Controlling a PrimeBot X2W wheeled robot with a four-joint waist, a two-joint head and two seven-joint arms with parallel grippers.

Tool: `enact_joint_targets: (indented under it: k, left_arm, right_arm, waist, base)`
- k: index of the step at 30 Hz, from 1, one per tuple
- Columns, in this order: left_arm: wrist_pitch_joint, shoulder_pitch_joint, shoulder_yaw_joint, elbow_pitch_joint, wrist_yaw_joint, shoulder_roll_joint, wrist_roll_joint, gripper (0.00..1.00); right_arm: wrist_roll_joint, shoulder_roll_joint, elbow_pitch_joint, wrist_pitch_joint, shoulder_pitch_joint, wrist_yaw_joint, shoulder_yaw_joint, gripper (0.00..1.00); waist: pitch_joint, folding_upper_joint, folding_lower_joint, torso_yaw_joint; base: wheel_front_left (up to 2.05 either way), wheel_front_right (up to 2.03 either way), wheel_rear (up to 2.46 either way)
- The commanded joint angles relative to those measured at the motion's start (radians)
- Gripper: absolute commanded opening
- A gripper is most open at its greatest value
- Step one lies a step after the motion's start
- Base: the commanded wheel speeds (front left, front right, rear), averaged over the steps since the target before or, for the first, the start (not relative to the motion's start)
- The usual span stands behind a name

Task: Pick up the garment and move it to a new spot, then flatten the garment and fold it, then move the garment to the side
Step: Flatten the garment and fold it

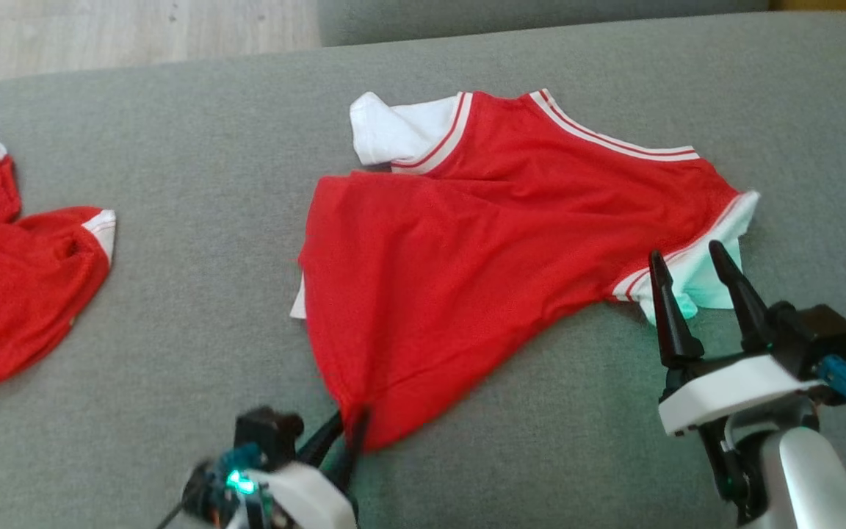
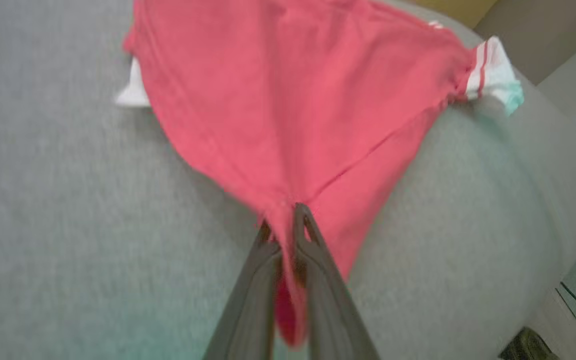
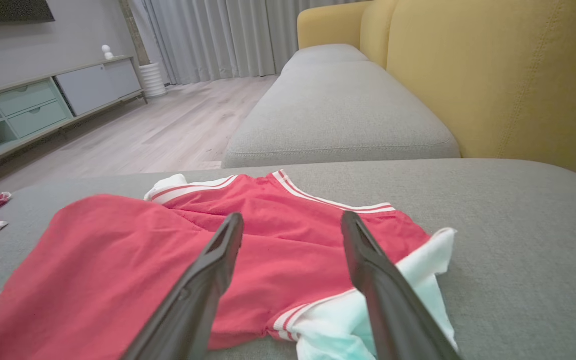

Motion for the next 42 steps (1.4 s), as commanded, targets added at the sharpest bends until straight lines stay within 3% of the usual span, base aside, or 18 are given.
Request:
enact_joint_targets:
  k: [1, 4, 11, 19, 27, 28, 30, 33, 39, 42]
  left_arm:
    - [0.039, -0.001, 0.022, -0.045, 0.015, 0.012, -0.018, 1.0]
    - [0.094, 0.032, 0.025, -0.085, 0.035, 0.02, -0.04, 1.0]
    - [0.081, -0.026, 0.106, -0.146, 0.122, 0.016, -0.033, 1.0]
    - [0.131, -0.199, 0.113, 0.051, 0.122, -0.042, -0.075, 1.0]
    - [0.138, -0.338, 0.106, 0.288, 0.179, -0.059, -0.027, 1.0]
    - [0.146, -0.351, 0.1, 0.312, 0.17, -0.064, -0.033, 0.96]
    - [0.152, -0.376, 0.089, 0.346, 0.141, -0.074, -0.051, 0.0]
    - [0.103, -0.421, 0.085, 0.372, 0.12, -0.079, -0.049, 0.0]
    - [-0.136, -0.539, 0.118, 0.426, 0.152, -0.061, 0.016, 0.0]
    - [-0.197, -0.578, 0.126, 0.455, 0.149, -0.053, 0.026, 0.0]
  right_arm:
    - [0.001, -0.003, -0.041, 0.005, 0.0, 0.008, 0.019, 1.0]
    - [0.003, -0.003, -0.044, 0.009, 0.0, 0.008, 0.023, 1.0]
    - [0.013, -0.003, -0.046, 0.011, 0.0, 0.008, 0.028, 1.0]
    - [0.023, -0.003, -0.048, 0.006, -0.013, 0.008, 0.038, 1.0]
    - [0.033, -0.003, -0.045, -0.002, -0.026, 0.008, 0.037, 1.0]
    - [0.034, -0.003, -0.045, -0.003, -0.028, 0.008, 0.037, 1.0]
    - [0.038, -0.003, -0.045, -0.006, -0.031, 0.008, 0.036, 1.0]
    - [0.041, -0.003, -0.046, -0.008, -0.034, 0.008, 0.035, 1.0]
    - [0.041, -0.003, -0.049, -0.011, -0.046, 0.008, 0.038, 1.0]
    - [0.041, -0.003, -0.049, -0.011, -0.05, 0.008, 0.04, 1.0]
  waist:
    - [-0.007, 0.0, 0.0001, 0.007]
    - [-0.016, 0.0, 0.0001, 0.012]
    - [-0.025, 0.0, 0.0001, 0.012]
    - [-0.003, 0.0, 0.0001, -0.01]
    - [0.021, 0.0, 0.0001, -0.024]
    - [0.024, 0.0, 0.0001, -0.025]
    - [0.028, 0.0, 0.0001, -0.027]
    - [0.037, 0.0, 0.0001, -0.028]
    - [0.057, 0.0, 0.0001, -0.03]
    - [0.062, 0.0, 0.0001, -0.032]
  base:
    - [0.0, 0.0, 0.0]
    - [0.0, 0.0, 0.0]
    - [0.0, 0.0, 0.0]
    - [0.0, 0.0, 0.0]
    - [0.0, 0.0, 0.0]
    - [0.0, 0.0, 0.0]
    - [0.0, 0.0, 0.0]
    - [0.0, 0.0, 0.0]
    - [0.0, 0.0, 0.0]
    - [0.0, 0.0, 0.0]
